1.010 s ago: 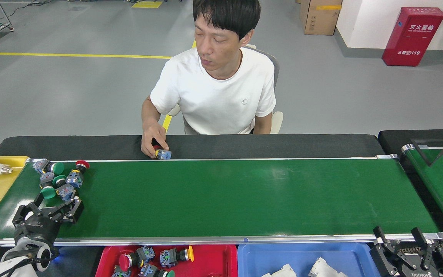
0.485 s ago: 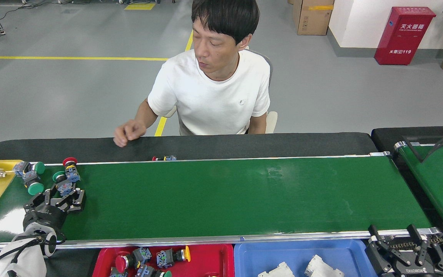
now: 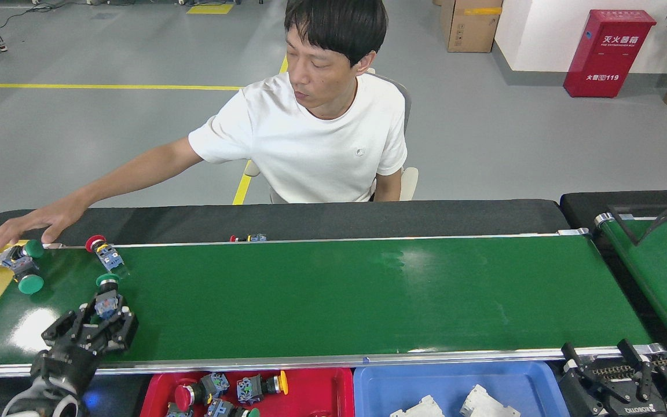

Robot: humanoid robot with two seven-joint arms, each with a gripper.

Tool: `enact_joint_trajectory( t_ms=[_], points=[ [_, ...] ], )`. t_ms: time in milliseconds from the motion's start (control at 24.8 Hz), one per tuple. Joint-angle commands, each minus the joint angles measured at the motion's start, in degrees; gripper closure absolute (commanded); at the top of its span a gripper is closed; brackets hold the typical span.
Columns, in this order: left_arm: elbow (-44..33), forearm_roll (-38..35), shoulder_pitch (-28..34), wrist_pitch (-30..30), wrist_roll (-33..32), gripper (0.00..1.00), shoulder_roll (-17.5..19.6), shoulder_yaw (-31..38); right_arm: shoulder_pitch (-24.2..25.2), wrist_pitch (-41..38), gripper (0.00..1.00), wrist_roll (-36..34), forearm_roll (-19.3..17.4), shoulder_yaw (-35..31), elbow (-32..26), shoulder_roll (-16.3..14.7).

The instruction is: Pick switch part from conveyor to tray

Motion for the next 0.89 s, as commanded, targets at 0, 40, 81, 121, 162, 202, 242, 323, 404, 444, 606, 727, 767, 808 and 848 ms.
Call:
enact_joint_trajectory(
  t_ms=[0,40,81,121,162,202,242,323,404,444,606,727,767,808,848],
  points=[
    [-8.9,1.1,5.0,-0.8,0.6,0.92,0.3,0.4,-0.3,-0.3,0.01,0.0,0.2,-0.7,-0.4,-0.2],
    [-11.9,1.2,7.3,-1.0,0.6,0.91,0.3,0.4,-0.3,-0.3,0.01,0.0,0.2,-0.7,-0.4,-0.2],
    [-15.5,1.2,10.1,-1.7,0.9,0.9,0.2,0.3,-0.3,-0.3,0.01,0.0,0.2,-0.9,-0.4,-0.2],
    [-18.4,1.1,12.6,-2.2,1.4,0.89,0.1,0.0,-0.3,-0.2,0.01,0.0,0.2,-1.0,-0.4,-0.2],
    [-20.6,1.0,14.7,-2.6,1.9,0.87,0.1,-0.5,-0.3,-0.3,0.01,0.0,0.2,-1.4,-0.4,-0.2],
    [-22.1,0.8,16.3,-3.1,2.3,0.84,0.1,-0.8,-0.3,-0.3,0.01,0.0,0.2,-1.7,-0.5,-0.1],
    [-23.9,0.8,18.2,-4.3,2.5,0.81,0.0,-1.6,-0.3,-0.3,0.01,-0.1,0.2,-2.3,-0.5,-0.1],
    [-24.8,0.6,20.0,-7.4,3.3,0.78,0.3,-3.7,-0.1,-0.3,0.01,-0.1,0.2,-3.5,-0.5,0.0],
    [-24.8,-0.7,20.8,-9.9,5.5,0.71,0.9,-5.4,0.1,-0.3,0.01,-0.2,0.2,-5.0,-0.2,0.0],
    [-24.8,-1.9,20.8,-10.7,6.7,0.67,0.8,-6.1,0.1,-0.3,0.01,-0.2,0.2,-5.1,0.0,0.0],
    [-24.8,-3.7,20.8,-11.2,7.4,0.41,-0.2,-6.3,0.1,-0.3,0.01,-0.2,0.2,-5.1,0.0,0.0],
    [-24.8,-3.7,20.8,-11.1,7.4,0.12,-1.0,-6.3,0.1,-0.3,0.01,-0.2,0.2,-5.1,0.0,0.0],
    [-24.8,-3.7,20.8,-11.2,7.4,0.0,-1.5,-6.2,0.1,-0.3,0.01,-0.2,0.2,-5.1,0.0,0.0],
    [-24.7,-3.7,20.8,-11.2,7.4,0.0,-1.9,-6.1,0.1,-0.3,0.01,-0.2,0.2,-5.1,0.0,0.0],
    [-24.8,-3.7,20.8,-11.2,7.4,0.0,-2.1,-5.9,0.1,-0.3,0.01,-0.2,0.2,-5.1,0.0,0.0]
  ],
)
